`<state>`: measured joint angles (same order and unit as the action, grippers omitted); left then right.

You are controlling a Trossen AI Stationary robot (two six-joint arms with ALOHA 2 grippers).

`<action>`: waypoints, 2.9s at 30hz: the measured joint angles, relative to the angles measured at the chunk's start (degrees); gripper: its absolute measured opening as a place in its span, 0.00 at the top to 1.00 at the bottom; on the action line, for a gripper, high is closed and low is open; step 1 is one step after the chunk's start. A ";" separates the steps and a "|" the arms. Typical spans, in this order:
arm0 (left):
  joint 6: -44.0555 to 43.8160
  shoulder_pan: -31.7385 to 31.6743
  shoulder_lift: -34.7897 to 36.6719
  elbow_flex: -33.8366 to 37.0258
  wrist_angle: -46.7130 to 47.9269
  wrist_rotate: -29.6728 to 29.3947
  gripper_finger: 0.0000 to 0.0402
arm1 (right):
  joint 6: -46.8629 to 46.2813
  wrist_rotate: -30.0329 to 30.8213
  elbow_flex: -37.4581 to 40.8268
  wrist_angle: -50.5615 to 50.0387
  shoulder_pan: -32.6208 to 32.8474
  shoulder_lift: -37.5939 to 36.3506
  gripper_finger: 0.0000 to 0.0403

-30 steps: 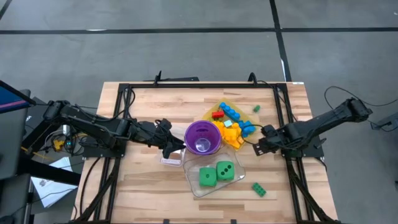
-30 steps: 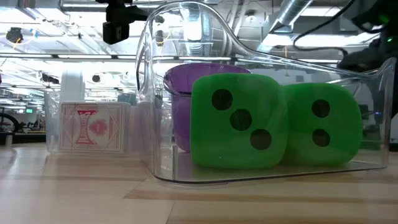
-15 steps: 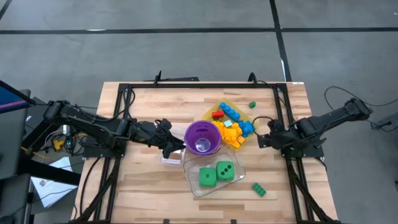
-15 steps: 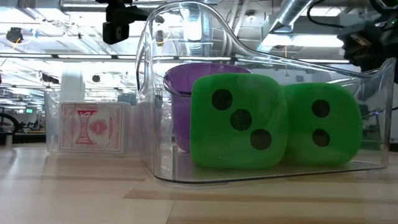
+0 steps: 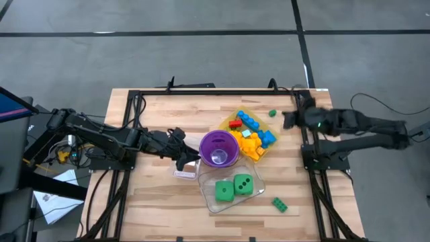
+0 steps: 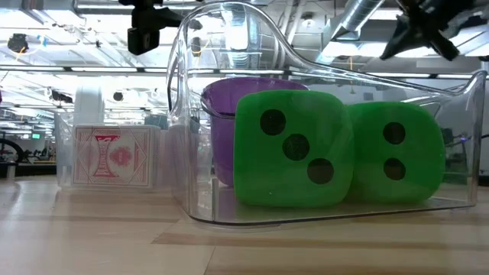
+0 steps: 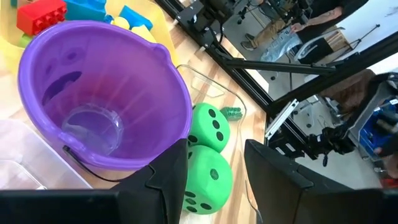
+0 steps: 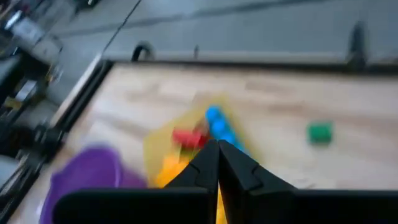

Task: Pick & Place Toys
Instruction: Put the green game piece into the yellow bin

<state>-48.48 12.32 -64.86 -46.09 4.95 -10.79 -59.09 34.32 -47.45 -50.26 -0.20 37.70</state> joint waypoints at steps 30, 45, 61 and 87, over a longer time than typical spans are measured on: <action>2.20 -2.01 0.00 0.02 -1.23 -0.13 0.62 | 47.19 -41.96 -53.81 -14.62 -59.71 43.68 0.37; 6.56 -2.01 0.02 0.02 -3.28 0.00 0.62 | 48.17 -41.46 -43.68 -22.50 -60.84 56.74 0.20; 6.66 -2.25 0.00 0.02 -4.99 -0.20 0.62 | 44.48 -36.84 -22.34 -7.31 -55.31 57.48 0.19; 6.47 -2.25 0.00 0.02 -9.15 0.06 0.62 | 42.80 -35.84 -8.47 8.47 -54.67 59.04 0.19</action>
<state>-42.01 10.07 -64.86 -46.06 -4.20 -10.72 -16.29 -1.52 -55.92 -41.80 -54.87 96.73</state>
